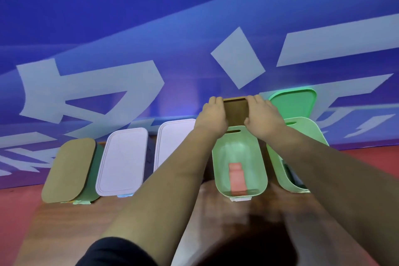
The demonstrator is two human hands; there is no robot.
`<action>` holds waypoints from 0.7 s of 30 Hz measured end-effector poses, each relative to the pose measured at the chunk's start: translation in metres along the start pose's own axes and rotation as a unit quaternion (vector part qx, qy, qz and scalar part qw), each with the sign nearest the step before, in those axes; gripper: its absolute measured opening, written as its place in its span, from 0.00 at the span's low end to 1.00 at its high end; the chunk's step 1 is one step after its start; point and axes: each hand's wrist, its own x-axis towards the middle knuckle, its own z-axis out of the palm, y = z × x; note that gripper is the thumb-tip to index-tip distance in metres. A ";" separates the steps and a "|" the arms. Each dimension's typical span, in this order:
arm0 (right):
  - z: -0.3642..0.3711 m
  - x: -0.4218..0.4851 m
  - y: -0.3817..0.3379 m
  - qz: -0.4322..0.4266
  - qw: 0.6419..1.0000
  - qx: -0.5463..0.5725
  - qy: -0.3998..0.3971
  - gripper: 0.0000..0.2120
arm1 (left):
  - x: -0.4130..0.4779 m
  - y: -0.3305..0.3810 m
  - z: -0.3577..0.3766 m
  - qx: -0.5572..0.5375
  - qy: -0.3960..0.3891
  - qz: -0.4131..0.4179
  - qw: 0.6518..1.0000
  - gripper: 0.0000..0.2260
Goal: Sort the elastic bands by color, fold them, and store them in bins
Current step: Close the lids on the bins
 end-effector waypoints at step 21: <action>0.014 -0.013 0.011 -0.015 1.000 -0.005 0.019 0.11 | -0.007 -0.007 0.023 0.004 0.010 -0.040 0.999 0.08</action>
